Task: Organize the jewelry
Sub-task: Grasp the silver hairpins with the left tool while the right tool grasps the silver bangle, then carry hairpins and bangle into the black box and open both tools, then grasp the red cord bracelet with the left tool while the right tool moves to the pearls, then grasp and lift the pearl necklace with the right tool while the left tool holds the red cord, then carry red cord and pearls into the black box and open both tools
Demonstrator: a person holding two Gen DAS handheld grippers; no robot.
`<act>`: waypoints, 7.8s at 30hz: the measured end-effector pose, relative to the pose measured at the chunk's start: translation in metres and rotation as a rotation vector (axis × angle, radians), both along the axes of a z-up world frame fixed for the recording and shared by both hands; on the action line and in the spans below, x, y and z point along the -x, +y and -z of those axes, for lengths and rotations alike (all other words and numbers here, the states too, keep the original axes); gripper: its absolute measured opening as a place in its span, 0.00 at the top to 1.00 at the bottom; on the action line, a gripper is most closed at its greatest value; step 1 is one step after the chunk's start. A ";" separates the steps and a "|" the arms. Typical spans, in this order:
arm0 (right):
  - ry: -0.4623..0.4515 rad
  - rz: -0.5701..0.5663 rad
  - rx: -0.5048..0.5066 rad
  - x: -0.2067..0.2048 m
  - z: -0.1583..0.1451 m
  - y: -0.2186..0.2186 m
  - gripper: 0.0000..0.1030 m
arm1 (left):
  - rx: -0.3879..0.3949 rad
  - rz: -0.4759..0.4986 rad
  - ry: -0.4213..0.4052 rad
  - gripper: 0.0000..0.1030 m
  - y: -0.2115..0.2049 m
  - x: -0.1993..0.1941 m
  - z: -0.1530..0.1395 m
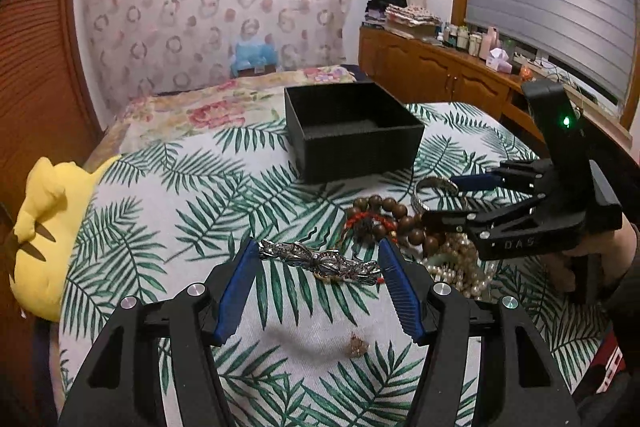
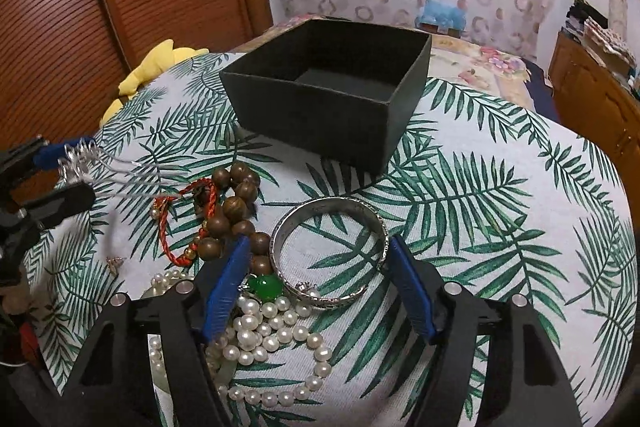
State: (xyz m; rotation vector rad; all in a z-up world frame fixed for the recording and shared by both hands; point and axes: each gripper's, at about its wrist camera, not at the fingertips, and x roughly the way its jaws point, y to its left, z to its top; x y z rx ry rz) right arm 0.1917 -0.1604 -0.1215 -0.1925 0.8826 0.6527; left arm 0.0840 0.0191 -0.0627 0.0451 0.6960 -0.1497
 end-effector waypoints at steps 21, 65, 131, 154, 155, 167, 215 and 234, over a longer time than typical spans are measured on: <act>-0.010 0.060 0.044 -0.019 0.001 -0.009 0.84 | -0.018 0.023 -0.055 0.43 -0.012 -0.008 -0.028; -0.066 0.064 -0.125 -0.084 -0.063 -0.020 0.84 | -0.066 -0.009 -0.065 0.43 -0.028 -0.124 -0.046; -0.075 -0.044 0.083 0.057 0.005 -0.036 0.66 | -0.001 0.084 0.150 0.68 -0.005 -0.056 0.045; -0.077 -0.043 0.083 0.057 0.006 -0.036 0.66 | 0.049 0.041 0.022 0.98 -0.006 -0.025 0.010; -0.077 -0.043 0.083 0.057 0.006 -0.036 0.66 | 0.054 0.039 0.013 0.98 -0.007 -0.023 0.006; -0.077 -0.043 0.084 0.058 0.005 -0.036 0.66 | 0.075 0.027 -0.071 0.98 0.001 0.012 -0.018; -0.376 -0.037 -0.105 0.026 -0.211 -0.043 0.92 | 0.074 0.100 -0.135 0.98 -0.008 -0.021 -0.082; -0.423 -0.136 -0.173 -0.051 -0.272 -0.024 0.92 | 0.042 0.069 -0.099 0.98 -0.014 -0.113 -0.104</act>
